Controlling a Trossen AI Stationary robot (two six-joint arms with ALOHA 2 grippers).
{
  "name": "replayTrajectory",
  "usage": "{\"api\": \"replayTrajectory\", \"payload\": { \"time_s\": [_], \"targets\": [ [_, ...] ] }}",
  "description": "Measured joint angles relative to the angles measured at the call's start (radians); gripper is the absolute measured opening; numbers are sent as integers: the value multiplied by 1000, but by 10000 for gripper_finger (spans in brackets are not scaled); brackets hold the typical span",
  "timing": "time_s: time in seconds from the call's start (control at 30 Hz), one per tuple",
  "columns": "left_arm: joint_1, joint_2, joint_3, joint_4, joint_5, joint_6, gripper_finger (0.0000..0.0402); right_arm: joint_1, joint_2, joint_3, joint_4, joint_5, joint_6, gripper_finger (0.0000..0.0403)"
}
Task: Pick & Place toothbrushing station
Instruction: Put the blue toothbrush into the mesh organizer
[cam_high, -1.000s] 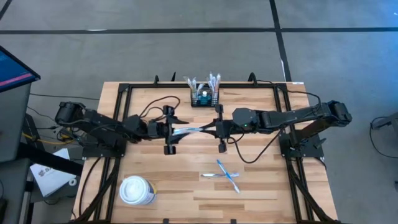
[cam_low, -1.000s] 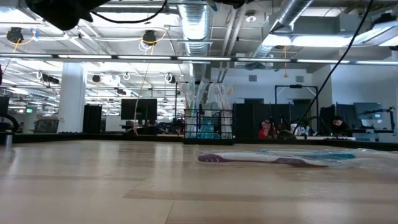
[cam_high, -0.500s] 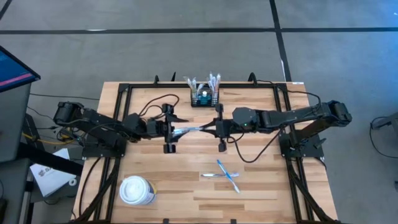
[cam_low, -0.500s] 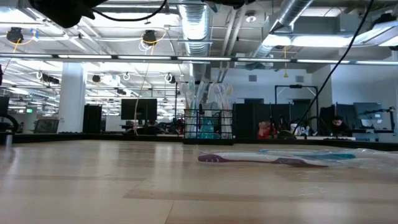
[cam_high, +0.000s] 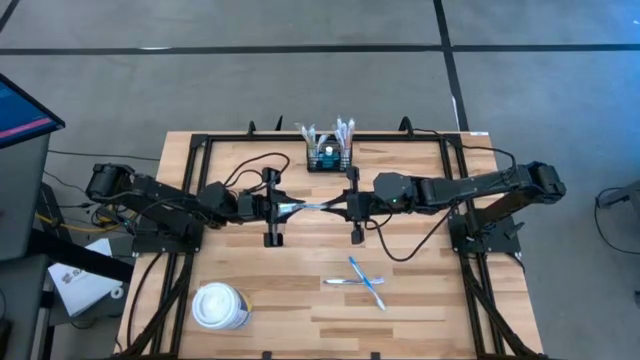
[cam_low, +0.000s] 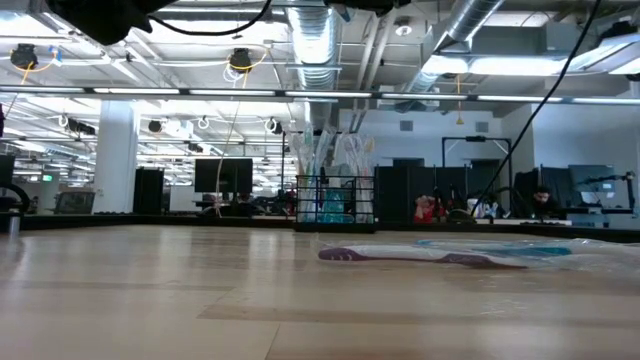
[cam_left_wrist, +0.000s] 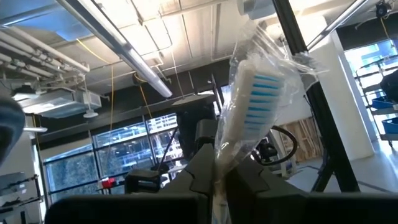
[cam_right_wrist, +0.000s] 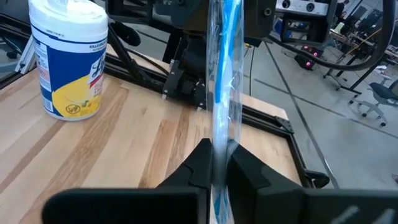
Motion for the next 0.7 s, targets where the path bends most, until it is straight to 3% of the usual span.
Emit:
{"api": "replayTrajectory", "payload": {
  "time_s": [0.17,0.7],
  "targets": [
    [0,0,0,-4,2,-8,8,0,0,0,-9,0,7,27],
    [53,0,-1,-70,-10,-60,7,-33,-1,0,-107,-18,41,110]
  ]
}}
